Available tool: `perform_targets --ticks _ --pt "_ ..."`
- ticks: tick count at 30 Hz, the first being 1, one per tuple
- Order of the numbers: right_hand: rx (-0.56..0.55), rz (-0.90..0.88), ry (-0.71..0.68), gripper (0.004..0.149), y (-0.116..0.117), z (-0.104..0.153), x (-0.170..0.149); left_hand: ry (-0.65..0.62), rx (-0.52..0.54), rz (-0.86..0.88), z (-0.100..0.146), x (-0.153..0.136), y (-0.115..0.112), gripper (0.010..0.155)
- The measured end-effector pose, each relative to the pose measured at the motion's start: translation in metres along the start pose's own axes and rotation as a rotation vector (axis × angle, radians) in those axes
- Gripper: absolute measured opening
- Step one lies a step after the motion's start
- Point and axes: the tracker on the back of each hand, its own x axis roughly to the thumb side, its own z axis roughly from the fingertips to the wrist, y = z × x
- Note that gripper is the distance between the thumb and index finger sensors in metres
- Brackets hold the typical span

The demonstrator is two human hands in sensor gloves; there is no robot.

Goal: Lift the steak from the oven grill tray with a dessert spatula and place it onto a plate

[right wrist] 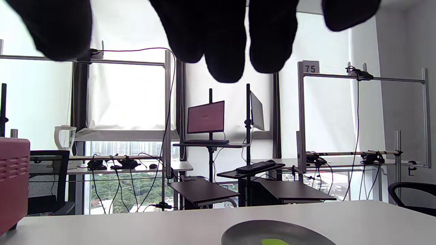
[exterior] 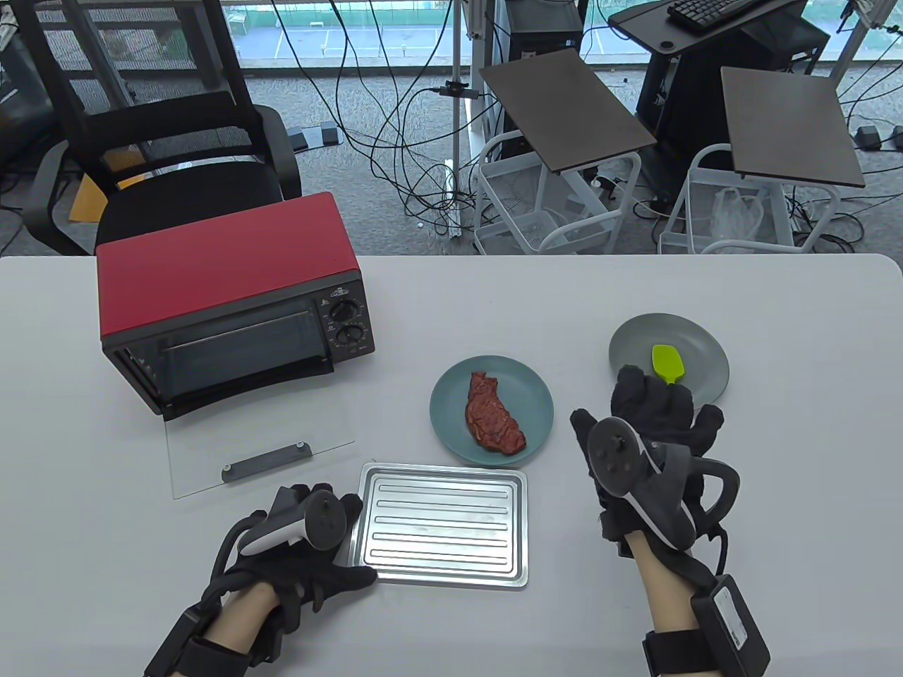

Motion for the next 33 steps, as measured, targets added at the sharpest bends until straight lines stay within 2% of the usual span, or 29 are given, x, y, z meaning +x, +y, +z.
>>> perform_targets --ticks 6,12,20,33 --pt "-0.034 -0.046 -0.143 0.088 -0.021 0.021 0.038 -0.001 -0.001 -0.003 0.000 0.000 0.000 0.102" --pt "-0.050 -0.050 -0.246 0.094 -0.019 0.038 0.065 -0.002 -0.001 -0.004 0.000 0.000 0.000 0.103" --pt "0.024 -0.030 -0.307 0.097 0.000 0.048 0.082 -0.002 -0.001 -0.003 0.000 0.000 0.000 0.103" --pt "0.152 -0.040 -0.314 0.097 0.050 0.058 0.077 -0.003 -0.001 -0.003 0.000 0.000 0.000 0.103"
